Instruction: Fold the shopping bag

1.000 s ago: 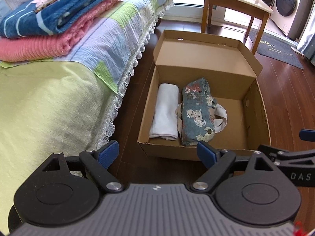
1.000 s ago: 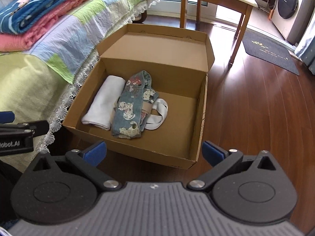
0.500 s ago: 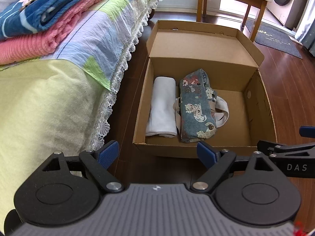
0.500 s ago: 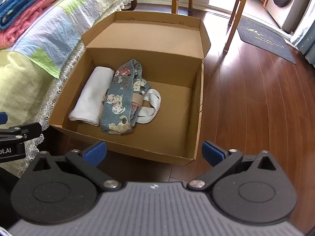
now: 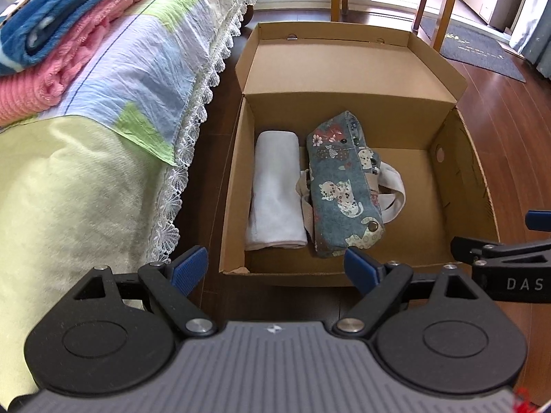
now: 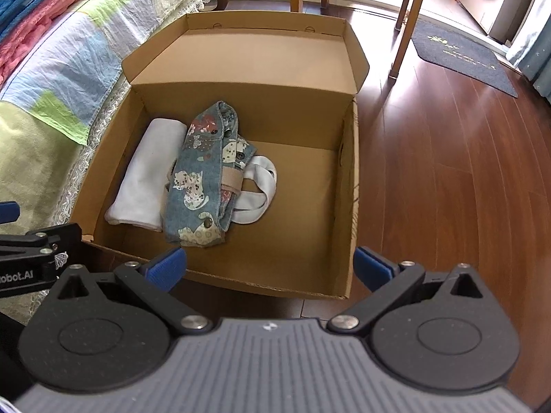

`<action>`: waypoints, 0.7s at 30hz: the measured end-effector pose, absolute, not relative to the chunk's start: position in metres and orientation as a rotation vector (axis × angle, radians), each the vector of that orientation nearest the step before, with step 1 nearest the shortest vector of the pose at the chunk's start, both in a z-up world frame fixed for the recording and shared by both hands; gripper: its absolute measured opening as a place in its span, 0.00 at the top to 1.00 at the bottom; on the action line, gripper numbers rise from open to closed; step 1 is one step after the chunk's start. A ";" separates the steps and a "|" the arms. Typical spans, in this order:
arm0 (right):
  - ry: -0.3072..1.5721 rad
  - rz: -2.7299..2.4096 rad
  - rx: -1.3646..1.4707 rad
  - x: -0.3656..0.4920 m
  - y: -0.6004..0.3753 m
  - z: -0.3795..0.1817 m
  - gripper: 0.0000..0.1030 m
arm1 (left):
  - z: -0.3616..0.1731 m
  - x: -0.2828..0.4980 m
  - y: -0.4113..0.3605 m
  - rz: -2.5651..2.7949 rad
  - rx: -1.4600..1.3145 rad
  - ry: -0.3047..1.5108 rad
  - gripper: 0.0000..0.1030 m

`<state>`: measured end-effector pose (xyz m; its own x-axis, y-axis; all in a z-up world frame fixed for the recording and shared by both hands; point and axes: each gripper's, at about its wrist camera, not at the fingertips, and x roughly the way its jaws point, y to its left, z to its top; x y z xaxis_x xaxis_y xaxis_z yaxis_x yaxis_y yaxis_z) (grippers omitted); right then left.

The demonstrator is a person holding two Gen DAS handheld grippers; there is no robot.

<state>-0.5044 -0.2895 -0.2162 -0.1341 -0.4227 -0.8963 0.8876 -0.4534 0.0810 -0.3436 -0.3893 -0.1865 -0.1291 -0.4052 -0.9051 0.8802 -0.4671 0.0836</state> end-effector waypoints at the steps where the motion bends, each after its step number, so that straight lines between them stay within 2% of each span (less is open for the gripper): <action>1: 0.608 -1.750 1.157 -0.505 -0.291 -0.218 0.01 | -0.189 -0.345 -0.395 -1.750 1.188 0.610 0.14; 21: 0.643 -1.741 1.191 -0.496 -0.321 -0.239 0.01 | -0.204 -0.344 -0.411 -1.743 1.225 0.593 0.14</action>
<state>-0.4960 -0.3210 -0.2385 -0.1281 -0.3851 -0.9139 0.8868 -0.4570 0.0683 -0.3440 -0.4114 -0.2042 -0.1071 -0.3942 -0.9128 0.8693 -0.4827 0.1065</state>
